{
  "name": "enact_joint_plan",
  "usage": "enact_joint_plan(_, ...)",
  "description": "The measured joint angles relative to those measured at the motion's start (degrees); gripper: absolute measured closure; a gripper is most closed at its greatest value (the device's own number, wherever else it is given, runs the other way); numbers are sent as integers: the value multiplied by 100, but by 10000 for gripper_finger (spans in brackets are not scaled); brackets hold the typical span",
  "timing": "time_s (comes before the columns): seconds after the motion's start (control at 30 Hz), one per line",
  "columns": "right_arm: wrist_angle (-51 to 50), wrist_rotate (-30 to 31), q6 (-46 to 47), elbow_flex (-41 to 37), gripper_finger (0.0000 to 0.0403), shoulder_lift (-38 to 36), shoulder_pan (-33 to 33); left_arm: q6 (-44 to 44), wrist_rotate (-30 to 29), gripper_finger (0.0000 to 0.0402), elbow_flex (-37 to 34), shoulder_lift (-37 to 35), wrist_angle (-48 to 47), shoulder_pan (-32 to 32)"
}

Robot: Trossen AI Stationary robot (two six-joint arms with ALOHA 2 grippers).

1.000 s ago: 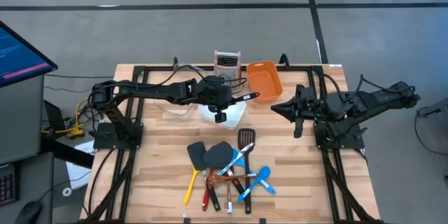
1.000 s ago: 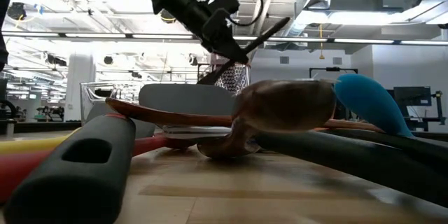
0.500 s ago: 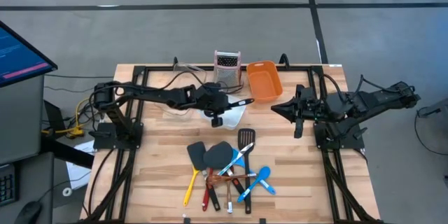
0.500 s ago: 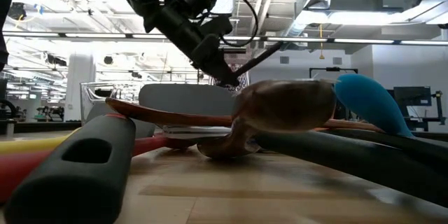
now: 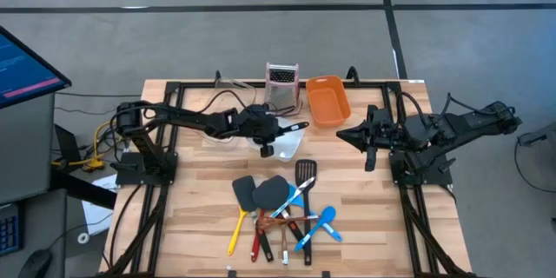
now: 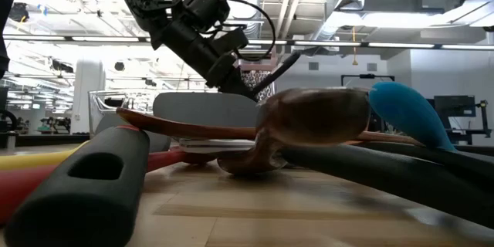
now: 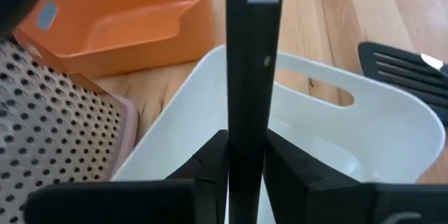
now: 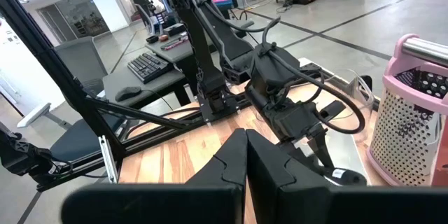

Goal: Pick & Place Kitchen Items
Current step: Put the black slotted spoon into the white bin, then put the wooden spoon into the white bin

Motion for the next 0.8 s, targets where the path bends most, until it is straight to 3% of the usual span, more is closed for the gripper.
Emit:
enact_joint_plan(0.3, 0, -2, 0, 0, 403, 0, 0, -245, -225, 321, -175, 0, 36, 0)
enact_joint_plan(0.5, 0, -2, 0, 0, 403, 0, 0, -437, -421, 291, -214, 0, 119, 0)
enact_joint_plan(0.8, 9, -2, 2, 2, 403, -3, -1, -439, -329, 260, -145, -326, 939, -15)
